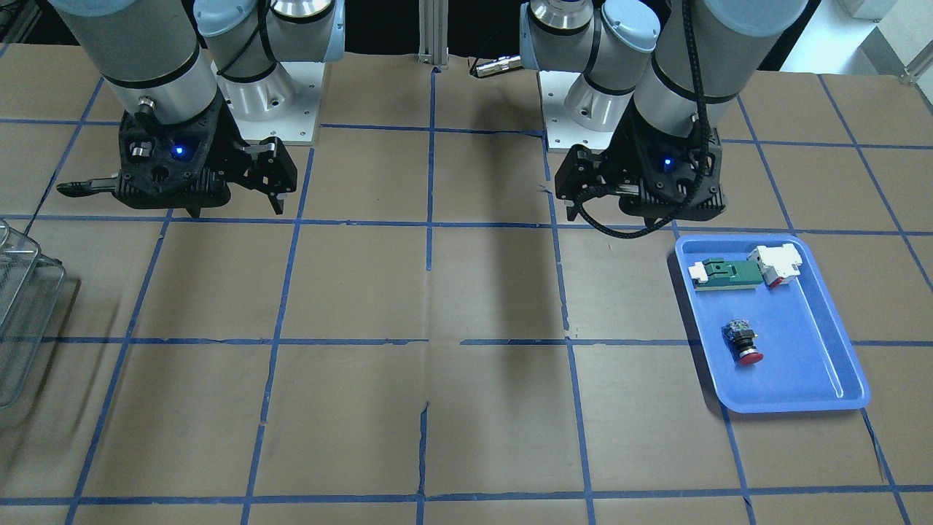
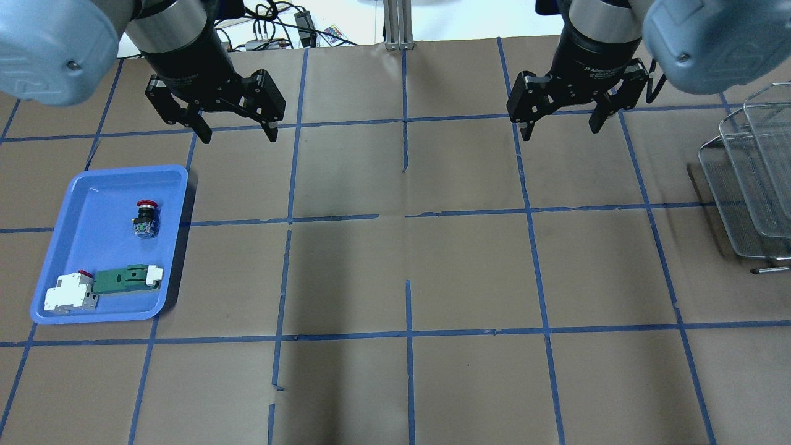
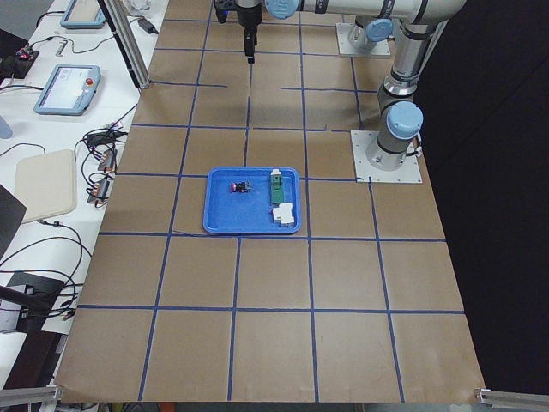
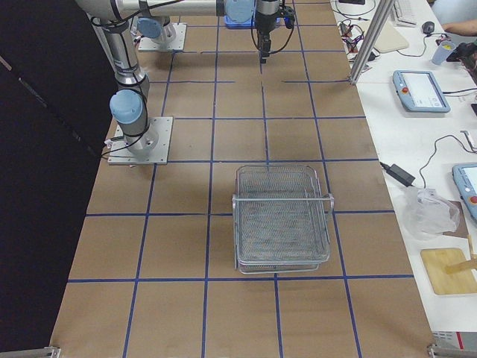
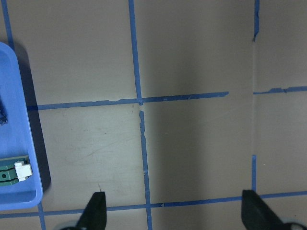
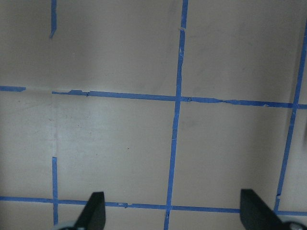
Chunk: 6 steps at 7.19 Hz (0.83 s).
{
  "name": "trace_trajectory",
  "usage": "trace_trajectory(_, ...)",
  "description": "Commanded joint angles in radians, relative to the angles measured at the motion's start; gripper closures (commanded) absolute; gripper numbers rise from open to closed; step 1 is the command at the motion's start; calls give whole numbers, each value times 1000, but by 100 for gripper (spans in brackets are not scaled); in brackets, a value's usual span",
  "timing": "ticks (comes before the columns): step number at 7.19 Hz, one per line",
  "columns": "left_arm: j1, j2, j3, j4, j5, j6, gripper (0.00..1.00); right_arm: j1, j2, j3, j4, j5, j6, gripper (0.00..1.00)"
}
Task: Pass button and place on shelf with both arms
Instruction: 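Move the left gripper down toward the red push button in the blue tray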
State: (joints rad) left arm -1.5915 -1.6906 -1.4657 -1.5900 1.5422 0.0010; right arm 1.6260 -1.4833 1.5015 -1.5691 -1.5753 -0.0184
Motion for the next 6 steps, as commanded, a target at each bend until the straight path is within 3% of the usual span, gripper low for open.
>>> trace_trajectory(1, 123, -38, -65, 94, 10, 19, 0, 0, 0, 2, -2, 1, -2, 0)
trace_trajectory(4, 367, -64, -269, 299, -1, 326, 0, -2, 0, 2, 14, -2, -15, 0)
trace_trajectory(6, 470, -121, -391, 571, -4, 512, 0, -3, 0, 2, 14, -2, -15, 0)
